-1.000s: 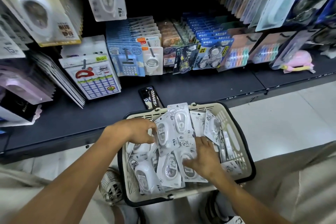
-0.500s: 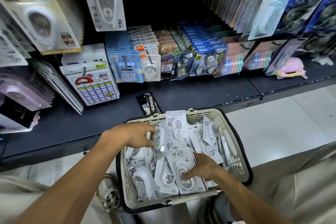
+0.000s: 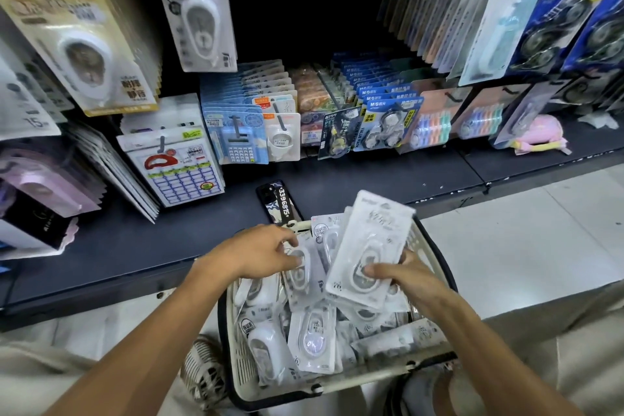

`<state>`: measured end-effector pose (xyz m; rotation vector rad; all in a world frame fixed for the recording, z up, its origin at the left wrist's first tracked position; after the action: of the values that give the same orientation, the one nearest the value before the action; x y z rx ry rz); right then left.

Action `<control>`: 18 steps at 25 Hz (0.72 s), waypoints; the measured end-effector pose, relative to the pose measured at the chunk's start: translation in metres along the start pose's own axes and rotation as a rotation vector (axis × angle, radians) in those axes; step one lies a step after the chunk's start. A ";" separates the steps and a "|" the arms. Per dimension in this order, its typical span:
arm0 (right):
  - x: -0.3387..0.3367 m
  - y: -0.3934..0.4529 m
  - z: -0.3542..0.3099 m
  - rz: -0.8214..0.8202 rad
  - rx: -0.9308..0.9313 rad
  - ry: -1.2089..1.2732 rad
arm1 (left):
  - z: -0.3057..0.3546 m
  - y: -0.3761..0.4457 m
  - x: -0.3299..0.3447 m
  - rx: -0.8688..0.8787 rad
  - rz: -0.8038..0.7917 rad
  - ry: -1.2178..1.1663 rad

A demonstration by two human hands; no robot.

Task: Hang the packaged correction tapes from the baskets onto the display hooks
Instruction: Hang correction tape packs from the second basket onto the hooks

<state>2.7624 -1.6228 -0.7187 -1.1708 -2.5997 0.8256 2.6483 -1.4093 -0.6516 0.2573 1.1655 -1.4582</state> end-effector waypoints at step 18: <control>0.089 -0.048 -0.197 -0.144 -0.431 0.666 | 0.029 -0.060 -0.119 0.327 0.407 -1.344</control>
<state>2.7443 -1.5012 -0.5345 -1.0835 -2.2837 -0.1633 2.6444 -1.3688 -0.5217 -0.2548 -0.2117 -1.0611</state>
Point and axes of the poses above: each hand's wrist, its own y-axis towards the middle knuckle, its own x-axis out of the palm, z = x × y, the point moved 10 cm from there along y, towards the middle knuckle, and after that the axes turned 1 degree about z, right-handed, at the moved point
